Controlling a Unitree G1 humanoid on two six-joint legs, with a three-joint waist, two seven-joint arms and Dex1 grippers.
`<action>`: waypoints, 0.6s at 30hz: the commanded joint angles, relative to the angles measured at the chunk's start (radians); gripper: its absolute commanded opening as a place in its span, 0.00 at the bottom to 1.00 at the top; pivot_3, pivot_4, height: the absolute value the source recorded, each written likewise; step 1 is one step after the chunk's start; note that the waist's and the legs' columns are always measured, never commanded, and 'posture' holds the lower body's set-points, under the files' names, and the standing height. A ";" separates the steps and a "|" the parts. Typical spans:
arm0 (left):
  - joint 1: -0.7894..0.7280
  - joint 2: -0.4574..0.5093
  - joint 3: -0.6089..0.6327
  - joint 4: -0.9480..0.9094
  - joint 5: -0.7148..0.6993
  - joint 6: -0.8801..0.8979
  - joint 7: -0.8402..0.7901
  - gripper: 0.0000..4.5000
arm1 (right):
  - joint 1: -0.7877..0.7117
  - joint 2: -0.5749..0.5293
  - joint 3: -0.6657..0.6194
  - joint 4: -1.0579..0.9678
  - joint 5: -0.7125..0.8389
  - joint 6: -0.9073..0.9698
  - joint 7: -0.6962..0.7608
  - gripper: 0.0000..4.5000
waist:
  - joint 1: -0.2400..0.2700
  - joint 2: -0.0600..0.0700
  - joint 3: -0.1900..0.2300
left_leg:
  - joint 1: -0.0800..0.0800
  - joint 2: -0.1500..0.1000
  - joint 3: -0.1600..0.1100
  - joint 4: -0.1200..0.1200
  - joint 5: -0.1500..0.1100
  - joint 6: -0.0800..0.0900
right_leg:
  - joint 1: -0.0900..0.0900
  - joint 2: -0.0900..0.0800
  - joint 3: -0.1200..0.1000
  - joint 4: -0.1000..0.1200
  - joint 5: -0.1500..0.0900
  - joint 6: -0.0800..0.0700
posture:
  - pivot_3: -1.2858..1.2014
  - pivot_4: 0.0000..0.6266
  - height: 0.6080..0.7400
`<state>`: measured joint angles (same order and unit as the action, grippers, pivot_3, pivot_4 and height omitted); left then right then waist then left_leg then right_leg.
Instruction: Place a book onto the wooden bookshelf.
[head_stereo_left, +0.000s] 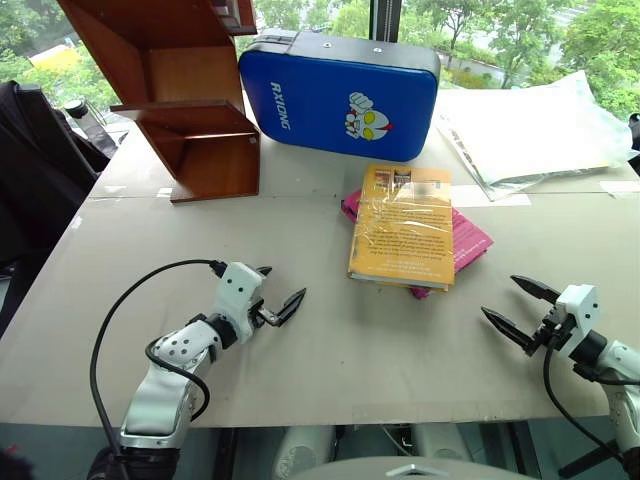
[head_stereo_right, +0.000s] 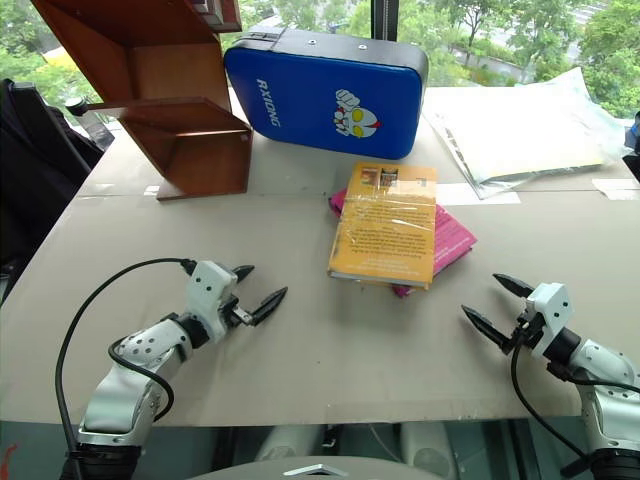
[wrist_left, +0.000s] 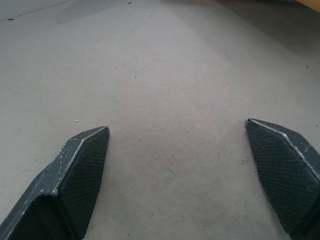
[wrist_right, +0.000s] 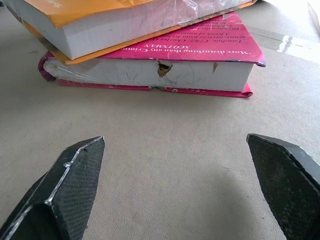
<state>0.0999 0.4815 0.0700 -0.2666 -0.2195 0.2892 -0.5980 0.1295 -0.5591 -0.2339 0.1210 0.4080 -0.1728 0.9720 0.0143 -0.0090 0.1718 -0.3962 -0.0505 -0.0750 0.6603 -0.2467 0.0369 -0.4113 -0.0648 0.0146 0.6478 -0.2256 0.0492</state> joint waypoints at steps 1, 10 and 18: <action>0.014 0.004 -0.008 -0.013 -0.010 0.005 -0.013 0.99 | -0.009 -0.015 -0.026 -0.021 0.016 -0.005 0.002 1.00 | 0.000 0.000 0.000 | 0.000 0.000 0.000 0.000 0.000 0.000 | 0.000 0.000 0.000 0.000 0.000 0.000 | 0.52 0.24 1.00; 0.012 0.004 0.001 -0.011 -0.035 0.017 -0.014 0.99 | -0.011 -0.022 -0.029 -0.023 0.016 0.000 0.004 1.00 | 0.000 0.000 0.000 | 0.000 0.000 0.000 0.000 0.000 0.000 | 0.000 0.000 0.000 0.000 0.000 0.000 | 0.52 0.24 1.00; -0.007 0.019 0.020 -0.008 -0.051 0.034 -0.030 0.99 | -0.009 -0.026 -0.033 -0.023 0.021 0.001 0.009 1.00 | 0.000 0.000 0.000 | 0.000 0.000 0.000 0.000 0.000 0.000 | 0.000 0.000 0.000 0.000 0.000 0.000 | 0.52 0.24 1.00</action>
<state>0.0939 0.4883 0.0797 -0.2664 -0.2492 0.3093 -0.6119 0.1217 -0.5713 -0.2354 0.1211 0.4099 -0.1646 0.9751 0.0142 -0.0087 0.1717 -0.3963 -0.0505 -0.0750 0.6599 -0.2467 0.0370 -0.4113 -0.0647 0.0146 0.6474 -0.2256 0.0492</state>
